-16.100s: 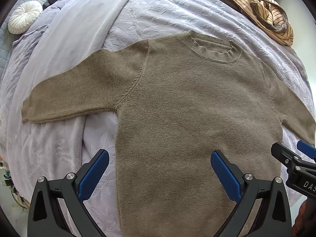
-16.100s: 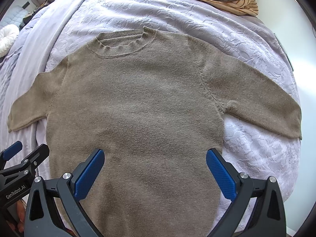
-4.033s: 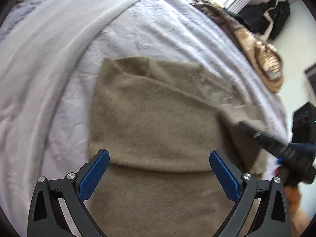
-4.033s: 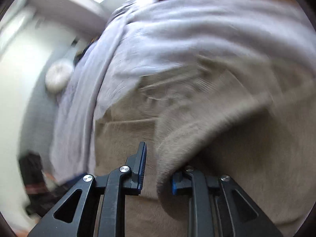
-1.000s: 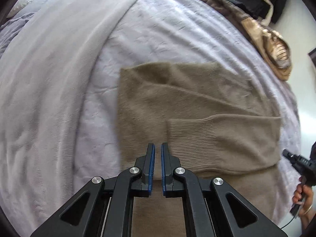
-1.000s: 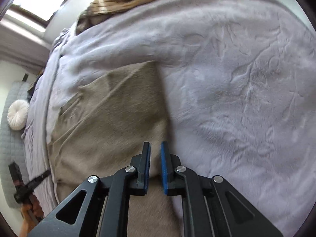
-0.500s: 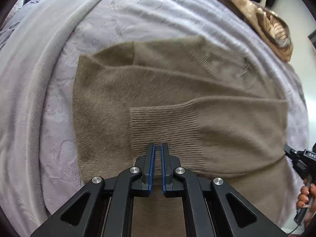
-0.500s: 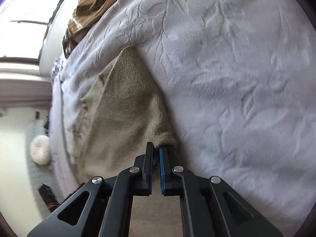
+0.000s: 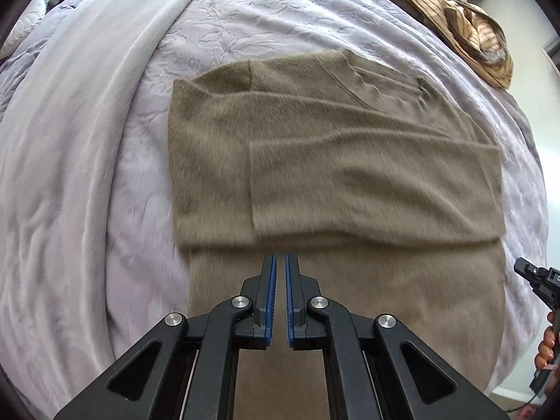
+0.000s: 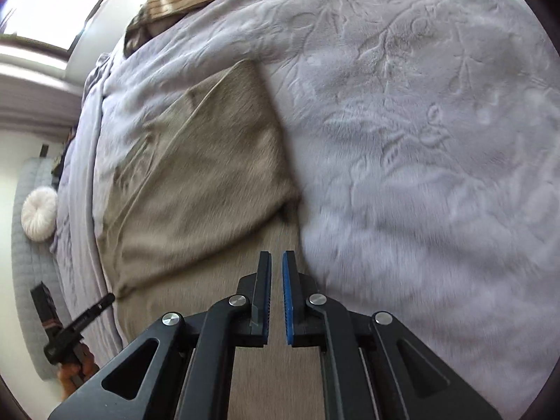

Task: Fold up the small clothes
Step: 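Grasp the sleeve cuff with the left gripper while the right gripper folds the side inward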

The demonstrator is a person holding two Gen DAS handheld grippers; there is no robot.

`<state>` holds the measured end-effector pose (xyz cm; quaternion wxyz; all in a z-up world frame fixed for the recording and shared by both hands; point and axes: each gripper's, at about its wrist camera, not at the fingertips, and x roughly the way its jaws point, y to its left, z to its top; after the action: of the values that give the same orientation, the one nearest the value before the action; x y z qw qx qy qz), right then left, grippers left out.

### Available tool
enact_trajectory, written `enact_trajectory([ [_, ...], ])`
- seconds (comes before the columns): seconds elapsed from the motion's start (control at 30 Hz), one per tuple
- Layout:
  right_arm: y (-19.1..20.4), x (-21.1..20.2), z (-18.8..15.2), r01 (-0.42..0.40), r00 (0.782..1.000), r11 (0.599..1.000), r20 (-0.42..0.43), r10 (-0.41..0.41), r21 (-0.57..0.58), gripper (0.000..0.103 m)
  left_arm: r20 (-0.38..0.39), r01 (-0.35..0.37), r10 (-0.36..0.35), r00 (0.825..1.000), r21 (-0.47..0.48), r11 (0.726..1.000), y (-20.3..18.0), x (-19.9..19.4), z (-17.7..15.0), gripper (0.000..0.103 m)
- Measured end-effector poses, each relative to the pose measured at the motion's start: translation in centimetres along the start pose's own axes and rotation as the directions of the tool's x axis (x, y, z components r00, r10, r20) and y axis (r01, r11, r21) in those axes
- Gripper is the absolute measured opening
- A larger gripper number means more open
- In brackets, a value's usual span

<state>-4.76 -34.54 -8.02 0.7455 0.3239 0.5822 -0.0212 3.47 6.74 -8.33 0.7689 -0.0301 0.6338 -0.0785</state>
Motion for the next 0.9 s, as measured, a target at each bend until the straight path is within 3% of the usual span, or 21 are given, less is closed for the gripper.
enact_trajectory([
  [0.07, 0.8, -0.7, -1.3, 0.005, 1.0, 1.0, -0.016, -0.005, -0.027, 0.009, -0.013, -0.008, 0.009, 1.0, 0.006, 1.0, -0.6, -0.6, -0.9, 0.006],
  [0.17, 2.1, -1.5, -3.1, 0.006, 1.0, 0.999, -0.029, -0.007, -0.05, 0.02, -0.03, -0.013, 0.014, 0.999, 0.031, 0.999, -1.6, -1.6, -2.7, 0.006],
  [0.23, 2.8, -1.8, -4.0, 0.003, 0.999, 0.998, -0.037, -0.005, -0.062, 0.038, -0.042, -0.012, 0.014, 0.999, 0.056, 0.998, -2.1, -2.3, -3.8, 0.006],
  [0.53, 5.7, -2.3, -7.4, -0.006, 0.997, 0.994, -0.078, -0.002, -0.105, 0.04, -0.066, 0.036, -0.026, 0.997, 0.149, 0.988, -3.8, -4.2, -5.9, 0.009],
  [0.57, 6.0, -2.3, -7.6, -0.005, 0.997, 0.994, -0.082, -0.004, -0.107, 0.04, -0.07, 0.039, -0.028, 0.997, 0.152, 0.988, -3.9, -4.3, -6.0, 0.02],
  [0.6, 6.2, -2.4, -7.7, -0.005, 0.996, 0.994, -0.084, -0.004, -0.107, 0.041, -0.072, 0.036, -0.026, 0.997, 0.153, 0.988, -4.0, -4.3, -6.0, 0.072],
  [0.63, 6.3, -2.4, -7.8, -0.004, 0.996, 0.994, -0.085, -0.005, -0.107, 0.041, -0.065, 0.013, -0.003, 0.998, 0.144, 0.989, -3.9, -4.6, -6.2, 0.101],
  [0.7, 6.7, -2.5, -8.0, -0.002, 0.997, 0.994, -0.083, -0.007, -0.111, 0.042, -0.028, 0.016, -0.013, 1.0, 0.143, 0.99, -3.9, -5.7, -6.5, 0.101],
  [0.8, 7.3, -2.8, -8.3, 0.002, 0.997, 0.993, -0.075, -0.011, -0.119, 0.042, -0.042, 0.003, 0.004, 0.999, 0.164, 0.986, -4.1, -6.1, -6.7, 0.101],
  [0.9, 7.7, -3.2, -8.3, 0.011, 0.998, 0.992, -0.065, -0.02, -0.129, 0.053, -0.053, -0.032, 0.043, 0.998, 0.193, 0.981, -4.5, -6.3, -6.8, 0.101],
])
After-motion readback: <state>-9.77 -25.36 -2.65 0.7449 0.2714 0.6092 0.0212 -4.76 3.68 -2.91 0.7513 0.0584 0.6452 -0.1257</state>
